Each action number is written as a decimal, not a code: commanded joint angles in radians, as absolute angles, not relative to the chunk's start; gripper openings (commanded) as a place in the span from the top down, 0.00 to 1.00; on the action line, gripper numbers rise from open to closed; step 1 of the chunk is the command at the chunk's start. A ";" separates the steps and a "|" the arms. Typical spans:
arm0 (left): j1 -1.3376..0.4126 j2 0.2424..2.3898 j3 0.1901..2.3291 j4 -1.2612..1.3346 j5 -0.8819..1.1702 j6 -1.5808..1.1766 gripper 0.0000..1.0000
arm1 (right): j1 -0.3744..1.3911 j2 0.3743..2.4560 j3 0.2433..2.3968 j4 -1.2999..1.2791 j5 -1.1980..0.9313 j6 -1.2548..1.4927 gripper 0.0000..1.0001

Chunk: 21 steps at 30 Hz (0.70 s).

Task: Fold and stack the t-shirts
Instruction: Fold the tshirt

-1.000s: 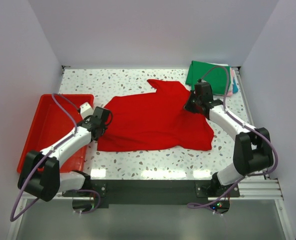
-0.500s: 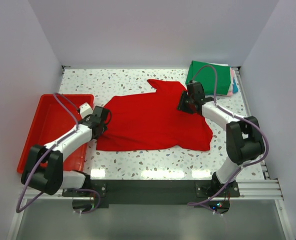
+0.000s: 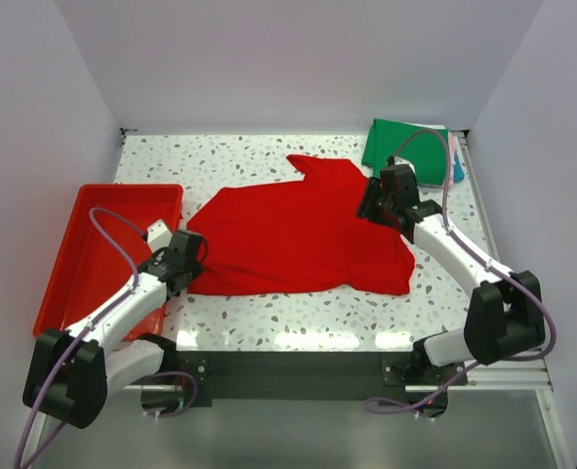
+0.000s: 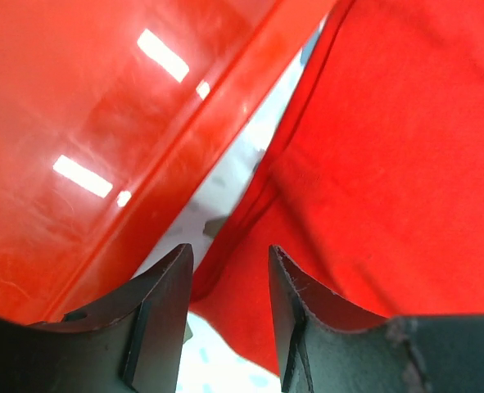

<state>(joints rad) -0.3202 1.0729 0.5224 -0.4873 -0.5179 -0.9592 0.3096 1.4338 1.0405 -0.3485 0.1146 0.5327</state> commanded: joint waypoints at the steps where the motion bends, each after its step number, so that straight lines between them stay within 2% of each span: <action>1: -0.322 1.060 0.491 -0.463 -0.505 -0.969 0.53 | 0.311 1.379 0.977 -0.396 0.172 0.543 0.49; 6: -0.328 1.066 0.472 -0.433 -0.476 -0.946 0.53 | 0.311 1.338 0.899 -0.403 0.212 0.554 0.49; 9: -0.328 1.066 0.463 -0.434 -0.474 -0.946 0.57 | 0.310 1.325 0.867 -0.405 0.218 0.561 0.49; 15: -0.330 1.054 0.440 -0.417 -0.445 -0.936 0.72 | 0.296 1.287 0.819 -0.417 0.218 0.566 0.48; 21: -0.331 1.035 0.422 -0.411 -0.417 -0.927 0.94 | 0.264 1.270 0.761 -0.404 0.199 0.565 0.45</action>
<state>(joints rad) -0.3279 1.0649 0.4290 -0.4500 -0.4316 -0.9428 0.2802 1.2942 0.7918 -0.4164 0.1886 0.5568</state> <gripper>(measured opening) 0.084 0.543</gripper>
